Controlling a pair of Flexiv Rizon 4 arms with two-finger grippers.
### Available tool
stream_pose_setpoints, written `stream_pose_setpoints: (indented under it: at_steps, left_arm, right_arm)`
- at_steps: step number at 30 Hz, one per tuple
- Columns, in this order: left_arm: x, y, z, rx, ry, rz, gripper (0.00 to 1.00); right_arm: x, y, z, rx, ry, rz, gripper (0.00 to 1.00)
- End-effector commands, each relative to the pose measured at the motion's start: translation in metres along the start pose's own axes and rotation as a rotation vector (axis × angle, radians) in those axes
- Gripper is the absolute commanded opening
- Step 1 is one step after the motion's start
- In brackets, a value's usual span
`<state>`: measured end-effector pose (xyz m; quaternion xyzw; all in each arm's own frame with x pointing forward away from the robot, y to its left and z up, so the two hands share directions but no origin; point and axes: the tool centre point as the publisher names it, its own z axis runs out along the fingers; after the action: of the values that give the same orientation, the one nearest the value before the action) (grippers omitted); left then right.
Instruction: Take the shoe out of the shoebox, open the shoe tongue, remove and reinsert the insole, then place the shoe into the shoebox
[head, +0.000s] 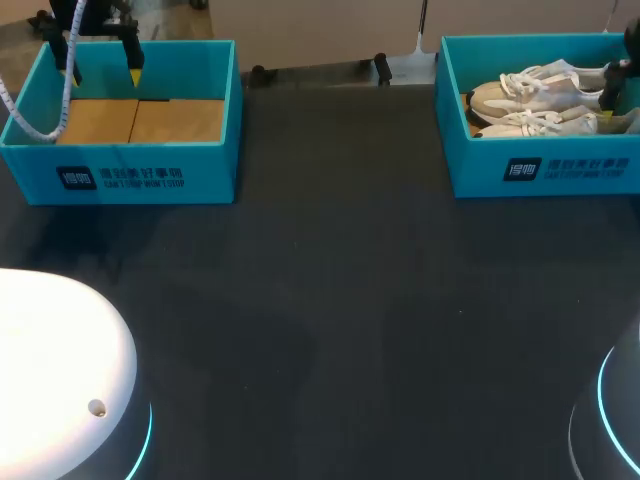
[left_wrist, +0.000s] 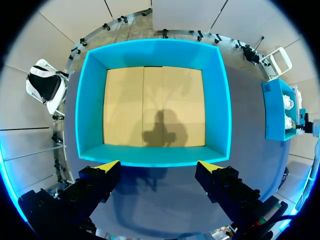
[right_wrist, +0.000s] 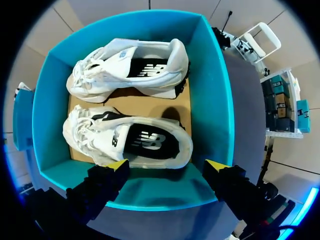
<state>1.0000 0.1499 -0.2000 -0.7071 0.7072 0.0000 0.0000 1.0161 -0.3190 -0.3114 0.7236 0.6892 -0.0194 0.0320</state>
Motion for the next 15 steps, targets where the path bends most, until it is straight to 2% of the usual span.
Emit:
stream_pose_setpoints:
  at_steps: [1, 5, 15]
  left_arm:
    - [0.000, 0.000, 0.000, 0.000, 0.000, 0.000, 1.00]
    - [0.000, 0.000, 0.000, 0.000, 0.000, 0.000, 1.00]
    - [0.000, 0.000, 0.000, 0.000, 0.000, 0.000, 1.00]
  right_arm:
    - [-0.002, 0.002, 0.007, 0.001, 0.001, 0.005, 0.98]
    - [-0.003, 0.003, 0.011, -0.003, 0.002, 0.013, 0.95]
    - [0.002, 0.008, 0.018, -0.006, -0.025, -0.030, 0.96]
